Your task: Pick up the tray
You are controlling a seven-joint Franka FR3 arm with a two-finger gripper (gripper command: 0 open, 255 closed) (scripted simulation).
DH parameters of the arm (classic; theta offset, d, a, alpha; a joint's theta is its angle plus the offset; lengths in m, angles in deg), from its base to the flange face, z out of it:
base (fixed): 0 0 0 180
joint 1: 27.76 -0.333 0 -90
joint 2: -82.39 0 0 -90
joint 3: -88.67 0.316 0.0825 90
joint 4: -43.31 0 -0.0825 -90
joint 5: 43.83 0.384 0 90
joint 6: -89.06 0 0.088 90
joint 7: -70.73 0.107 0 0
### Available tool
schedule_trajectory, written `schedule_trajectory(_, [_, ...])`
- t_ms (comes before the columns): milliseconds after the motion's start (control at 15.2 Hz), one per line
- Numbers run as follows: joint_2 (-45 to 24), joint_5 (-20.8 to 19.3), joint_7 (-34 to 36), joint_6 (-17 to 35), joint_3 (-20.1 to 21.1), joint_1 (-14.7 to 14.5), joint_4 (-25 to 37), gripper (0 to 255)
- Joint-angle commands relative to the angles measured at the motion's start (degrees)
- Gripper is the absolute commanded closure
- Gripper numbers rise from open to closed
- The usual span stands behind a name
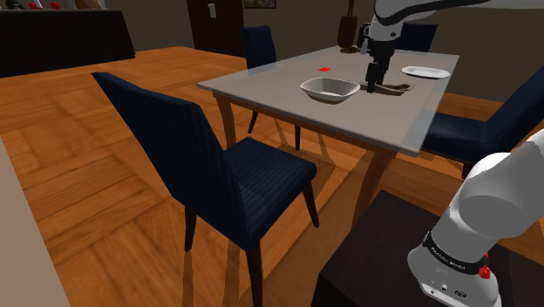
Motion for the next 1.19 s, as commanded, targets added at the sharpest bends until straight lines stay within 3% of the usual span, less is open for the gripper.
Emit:
schedule_trajectory(0, [-4.66,0.32,-3.22,0.58,-2.24,0.36,4.36,0])
schedule_trajectory(594, [-24.3,6.13,-16.14,0.72,-9.09,4.02,23.97,0])
schedule_trajectory(1122, [-24.38,5.99,-15.56,6.51,-9.0,4.18,18.24,0])
